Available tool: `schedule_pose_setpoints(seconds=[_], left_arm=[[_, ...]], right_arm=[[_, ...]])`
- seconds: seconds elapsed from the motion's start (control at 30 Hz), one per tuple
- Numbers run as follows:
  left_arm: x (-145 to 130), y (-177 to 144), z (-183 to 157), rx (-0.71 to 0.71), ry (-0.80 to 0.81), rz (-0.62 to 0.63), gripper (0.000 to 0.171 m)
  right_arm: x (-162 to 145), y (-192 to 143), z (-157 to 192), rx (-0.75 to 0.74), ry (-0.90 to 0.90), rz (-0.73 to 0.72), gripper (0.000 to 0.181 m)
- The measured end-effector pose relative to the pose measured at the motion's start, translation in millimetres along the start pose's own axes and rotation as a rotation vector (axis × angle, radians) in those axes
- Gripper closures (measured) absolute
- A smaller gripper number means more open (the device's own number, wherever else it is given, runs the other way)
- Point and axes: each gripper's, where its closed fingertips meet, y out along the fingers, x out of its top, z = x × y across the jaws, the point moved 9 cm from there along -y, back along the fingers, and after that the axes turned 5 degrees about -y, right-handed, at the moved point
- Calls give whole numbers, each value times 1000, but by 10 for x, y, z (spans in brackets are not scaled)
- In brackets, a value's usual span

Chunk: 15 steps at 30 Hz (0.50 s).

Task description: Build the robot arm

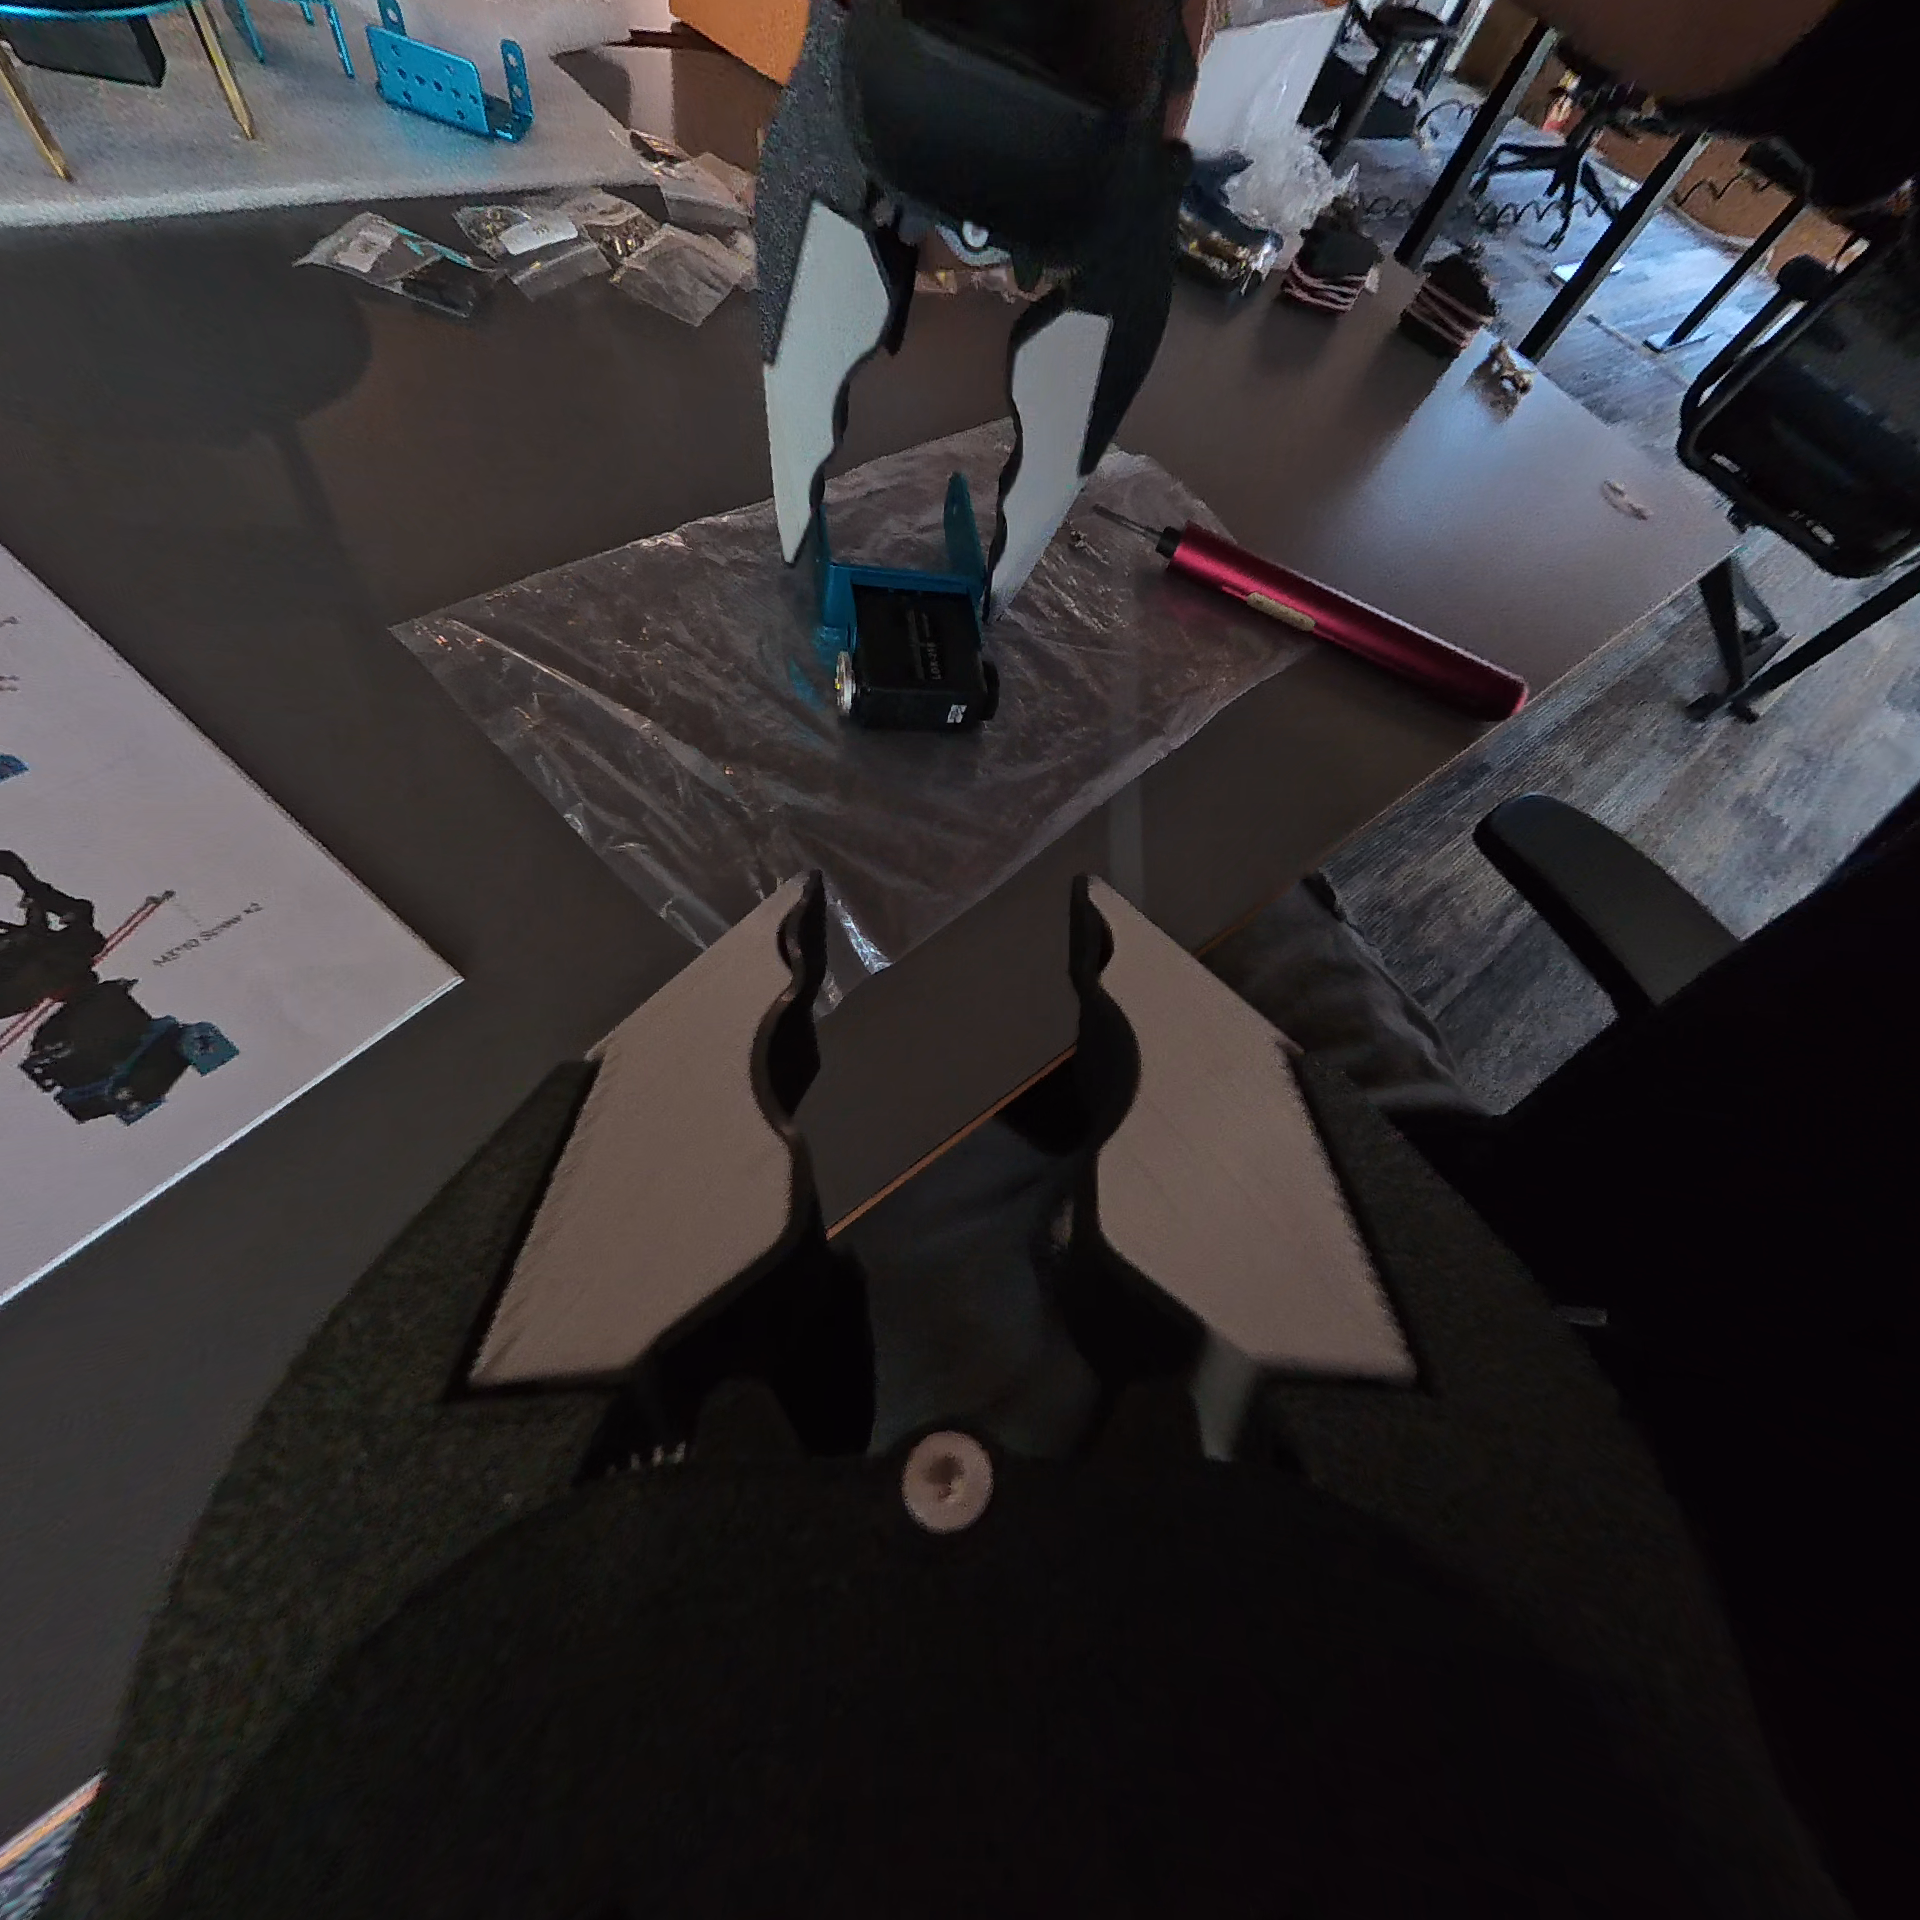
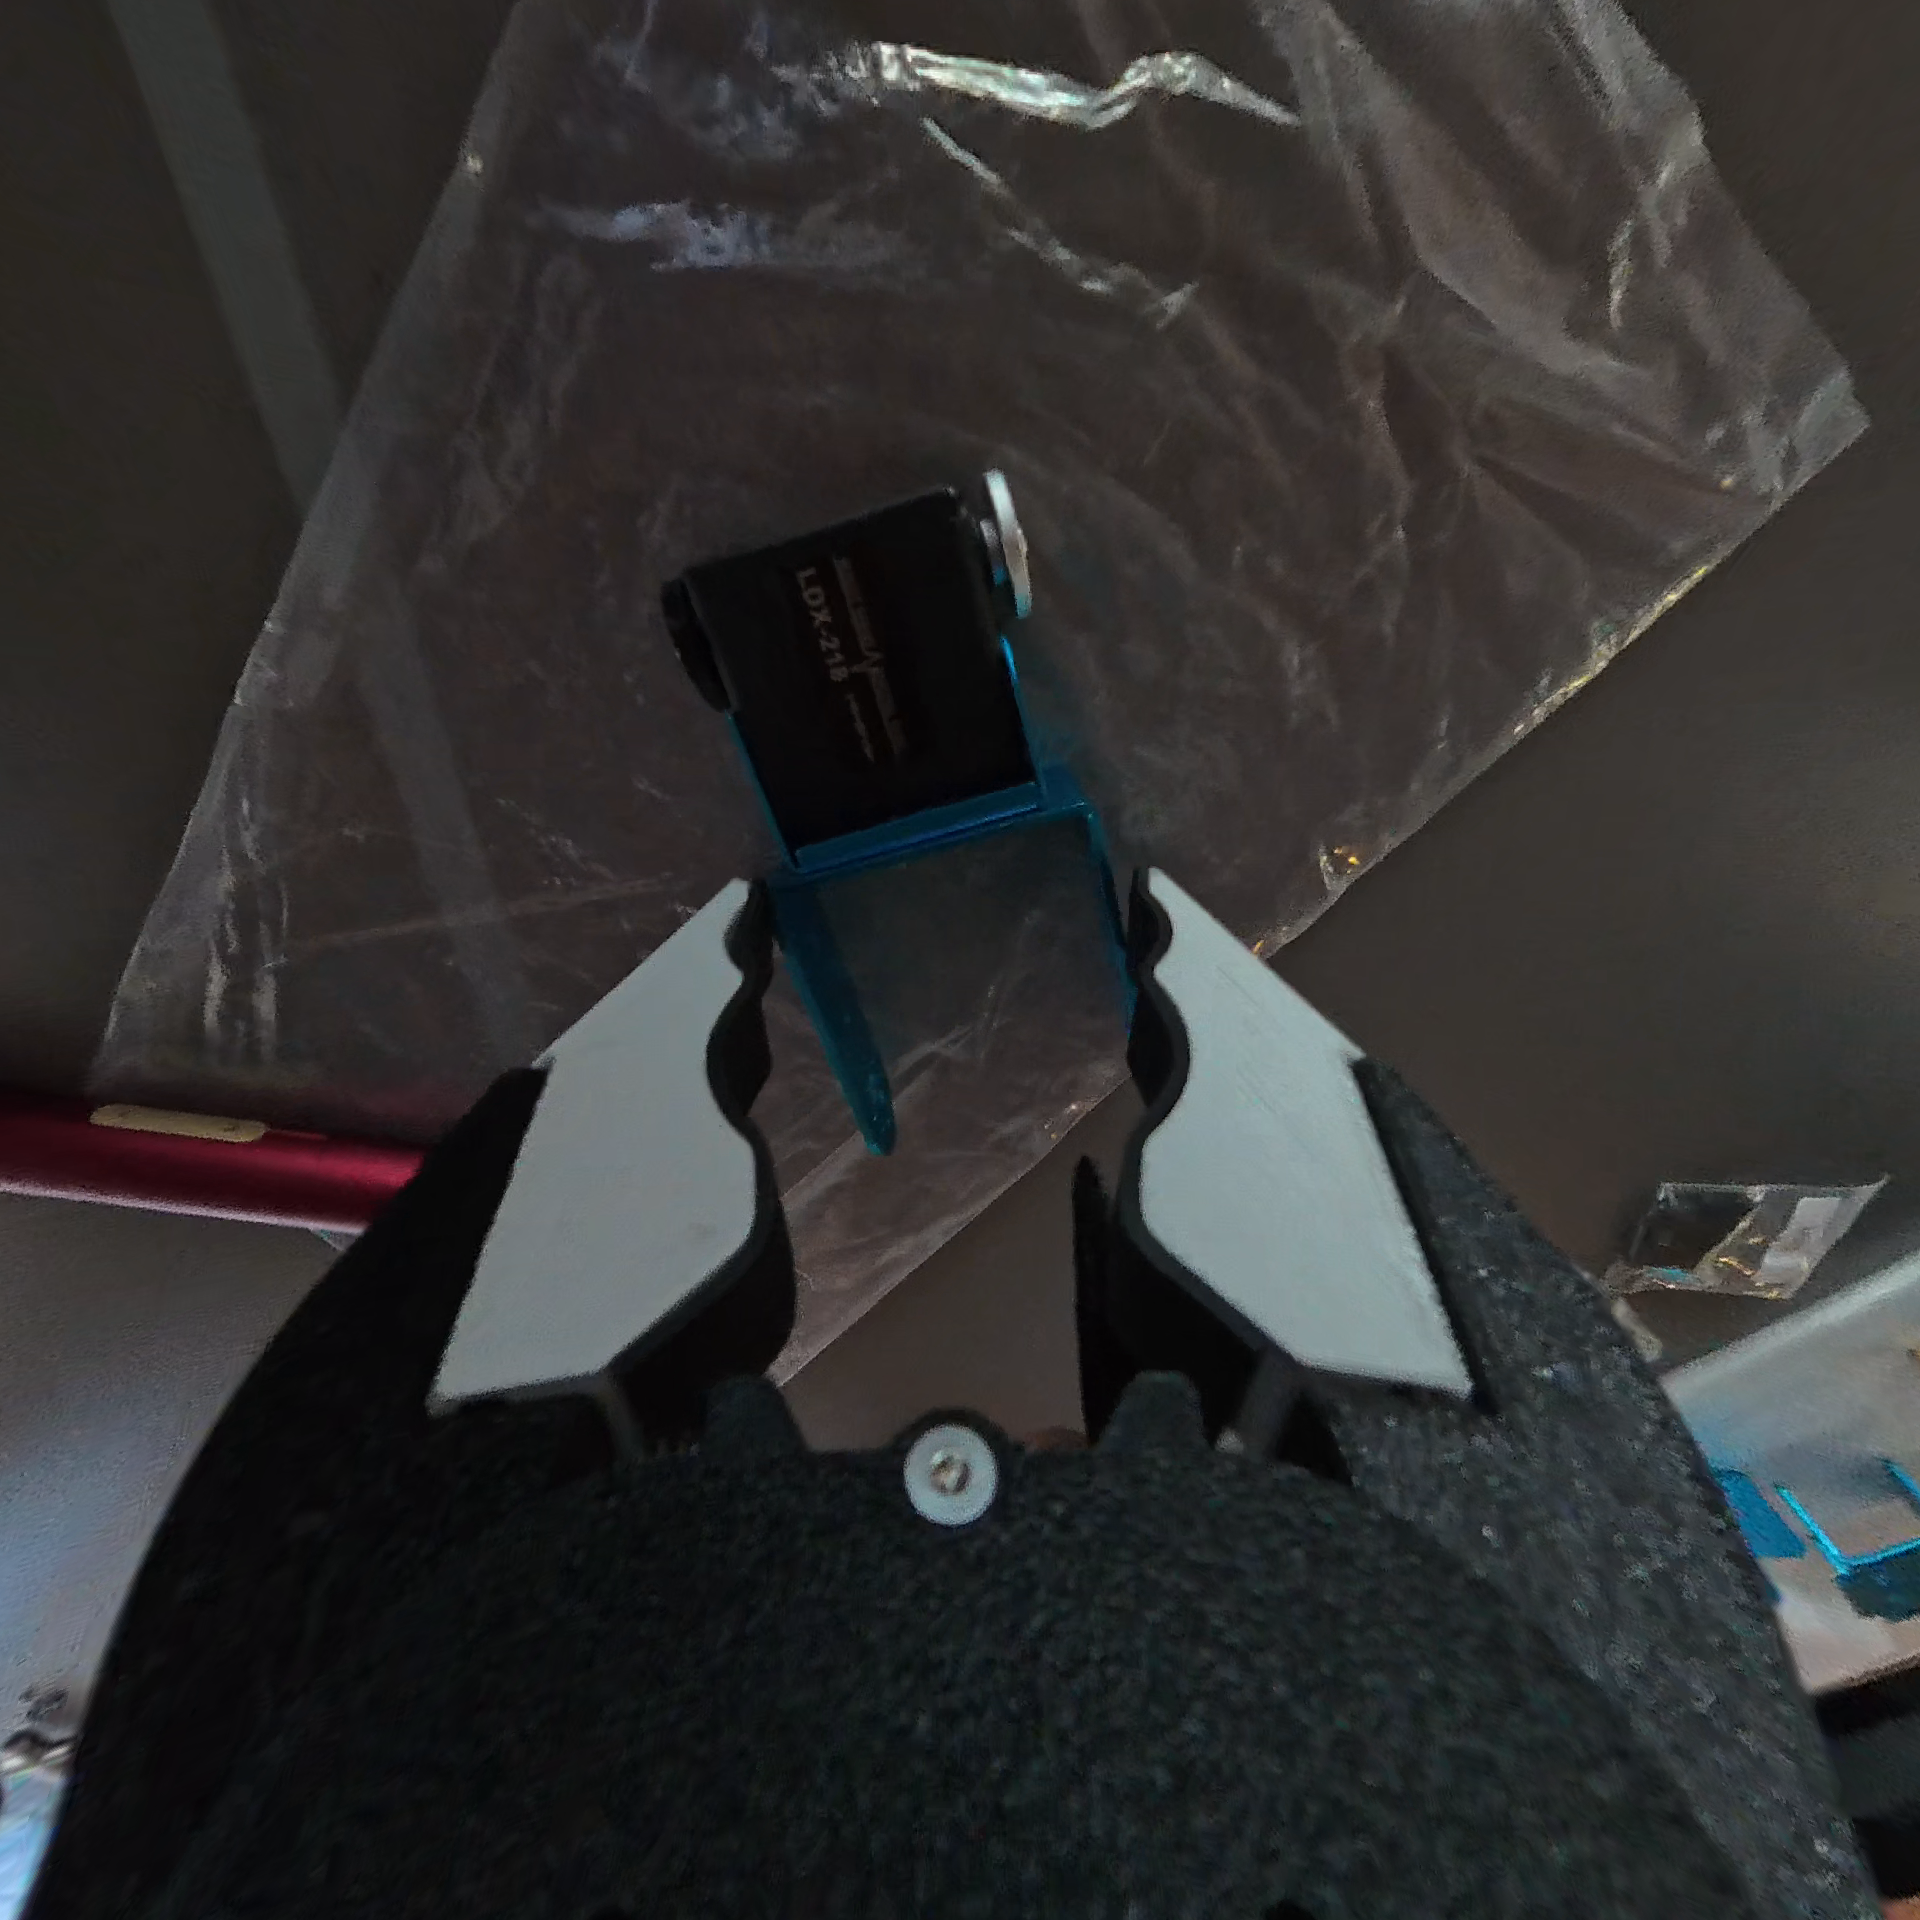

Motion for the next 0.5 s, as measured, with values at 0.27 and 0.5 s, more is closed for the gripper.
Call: schedule_pose_setpoints(seconds=[0.27, 0.5], left_arm=[[93, 367, 313, -32, -154, -31, 125], [363, 1065, 394, -125, -124, 33, 116]], right_arm=[[32, -156, 257, -364, -83, 24, 117], [57, -126, 624, -833, -305, 206, 118]])
